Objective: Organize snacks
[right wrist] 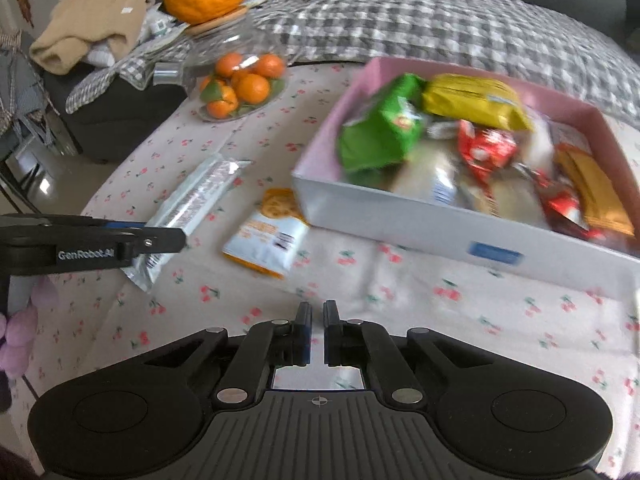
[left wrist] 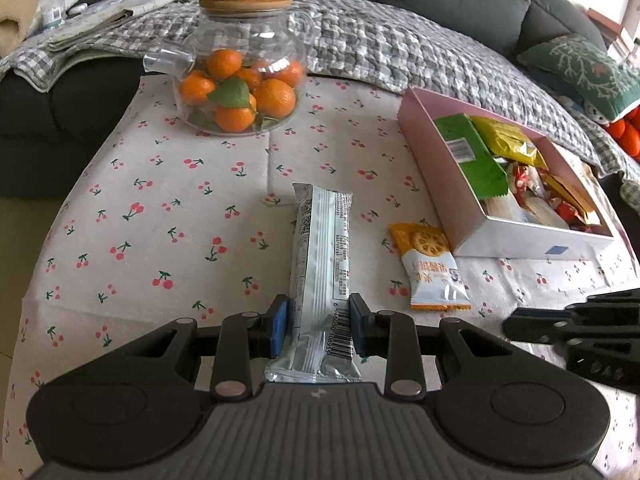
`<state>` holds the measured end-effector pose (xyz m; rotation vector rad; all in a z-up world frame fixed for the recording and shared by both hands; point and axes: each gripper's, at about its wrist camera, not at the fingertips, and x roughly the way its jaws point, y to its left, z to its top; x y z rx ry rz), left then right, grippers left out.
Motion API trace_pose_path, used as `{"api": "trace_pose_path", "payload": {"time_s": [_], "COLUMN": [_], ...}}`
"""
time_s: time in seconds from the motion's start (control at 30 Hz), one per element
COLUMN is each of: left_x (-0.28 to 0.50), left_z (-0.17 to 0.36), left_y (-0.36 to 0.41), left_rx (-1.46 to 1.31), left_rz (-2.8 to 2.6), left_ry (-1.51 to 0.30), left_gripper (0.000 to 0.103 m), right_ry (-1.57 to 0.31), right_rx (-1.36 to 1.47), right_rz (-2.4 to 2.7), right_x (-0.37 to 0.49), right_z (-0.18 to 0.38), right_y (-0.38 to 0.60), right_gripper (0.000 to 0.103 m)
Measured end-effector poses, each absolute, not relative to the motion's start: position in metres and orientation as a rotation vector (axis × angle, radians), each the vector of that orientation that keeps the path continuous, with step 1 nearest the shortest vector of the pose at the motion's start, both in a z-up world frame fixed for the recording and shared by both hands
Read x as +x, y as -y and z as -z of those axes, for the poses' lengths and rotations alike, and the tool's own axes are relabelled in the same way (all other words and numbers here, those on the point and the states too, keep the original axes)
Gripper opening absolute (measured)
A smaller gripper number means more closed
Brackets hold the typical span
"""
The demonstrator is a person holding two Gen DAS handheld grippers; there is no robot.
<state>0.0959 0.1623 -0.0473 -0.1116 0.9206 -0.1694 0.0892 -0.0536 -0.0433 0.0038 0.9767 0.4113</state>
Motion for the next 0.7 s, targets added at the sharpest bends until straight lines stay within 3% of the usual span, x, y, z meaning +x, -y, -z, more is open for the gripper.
{"api": "trace_pose_path", "payload": {"time_s": [0.07, 0.17, 0.23, 0.3, 0.7], "left_x": [0.096, 0.097, 0.098, 0.099, 0.097], "left_z": [0.046, 0.044, 0.043, 0.042, 0.043], "left_y": [-0.162, -0.163, -0.164, -0.165, -0.169], "left_rx": [-0.112, -0.127, -0.133, -0.139, -0.091], "left_rz": [0.165, 0.156, 0.15, 0.141, 0.082], "left_ry": [-0.923, -0.921, -0.92, -0.92, -0.922], "left_gripper": [0.029, 0.029, 0.029, 0.029, 0.029], "right_ry": [-0.973, -0.978, -0.974, -0.97, -0.993], "right_rx": [0.035, 0.084, 0.114, 0.15, 0.197], "right_rz": [-0.419, -0.425, -0.433, -0.444, -0.324], "right_x": [0.088, 0.091, 0.093, 0.096, 0.128], "right_z": [0.042, 0.039, 0.036, 0.034, 0.047], "right_y": [0.067, 0.078, 0.078, 0.073, 0.0], "right_gripper": [0.015, 0.021, 0.039, 0.045, 0.046]}}
